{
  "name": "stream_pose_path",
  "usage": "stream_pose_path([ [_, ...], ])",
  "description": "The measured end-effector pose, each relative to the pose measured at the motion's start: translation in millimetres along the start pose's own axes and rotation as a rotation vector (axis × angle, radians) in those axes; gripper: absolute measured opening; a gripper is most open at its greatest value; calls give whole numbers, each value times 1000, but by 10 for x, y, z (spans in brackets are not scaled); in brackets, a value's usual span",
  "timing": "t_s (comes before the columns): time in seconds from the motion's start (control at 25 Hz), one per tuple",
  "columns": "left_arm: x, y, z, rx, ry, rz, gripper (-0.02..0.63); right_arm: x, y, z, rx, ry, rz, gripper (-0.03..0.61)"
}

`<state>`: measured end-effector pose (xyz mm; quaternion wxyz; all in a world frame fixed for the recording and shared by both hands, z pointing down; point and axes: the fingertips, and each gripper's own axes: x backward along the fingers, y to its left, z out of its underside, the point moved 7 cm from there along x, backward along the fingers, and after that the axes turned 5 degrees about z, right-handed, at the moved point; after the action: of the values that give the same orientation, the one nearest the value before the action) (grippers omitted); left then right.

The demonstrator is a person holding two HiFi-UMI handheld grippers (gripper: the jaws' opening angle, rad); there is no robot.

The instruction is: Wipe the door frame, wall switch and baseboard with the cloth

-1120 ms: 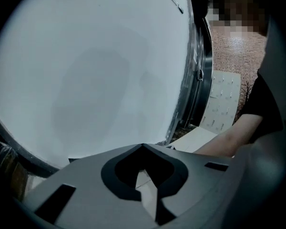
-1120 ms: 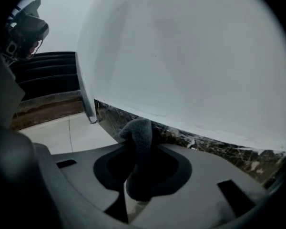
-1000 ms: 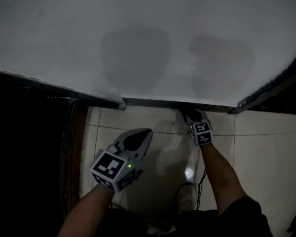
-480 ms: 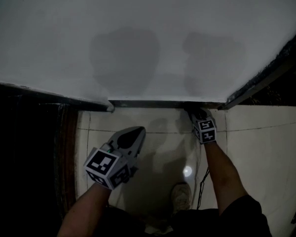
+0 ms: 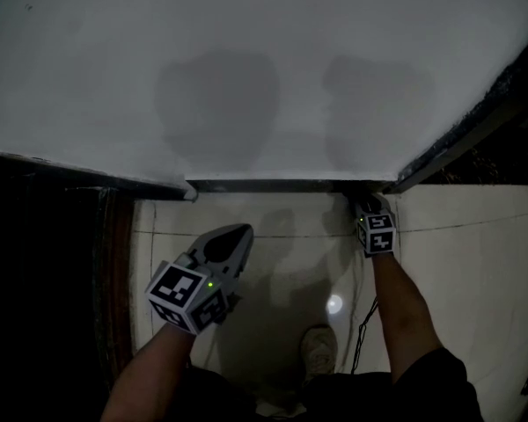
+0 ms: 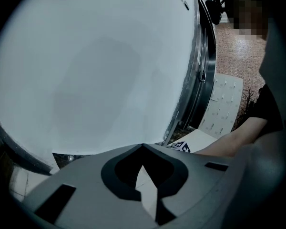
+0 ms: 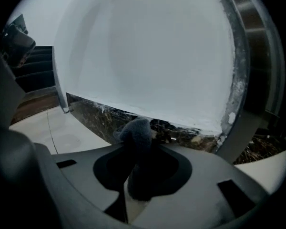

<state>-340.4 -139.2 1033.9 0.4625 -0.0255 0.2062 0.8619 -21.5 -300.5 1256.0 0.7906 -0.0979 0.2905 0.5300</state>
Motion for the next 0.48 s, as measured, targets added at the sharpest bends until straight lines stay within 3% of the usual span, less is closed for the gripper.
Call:
stream_pose_path([
  [0.48,-20,7,-3,9,4,-18,2,129,-500,139,-97,30,132,86],
])
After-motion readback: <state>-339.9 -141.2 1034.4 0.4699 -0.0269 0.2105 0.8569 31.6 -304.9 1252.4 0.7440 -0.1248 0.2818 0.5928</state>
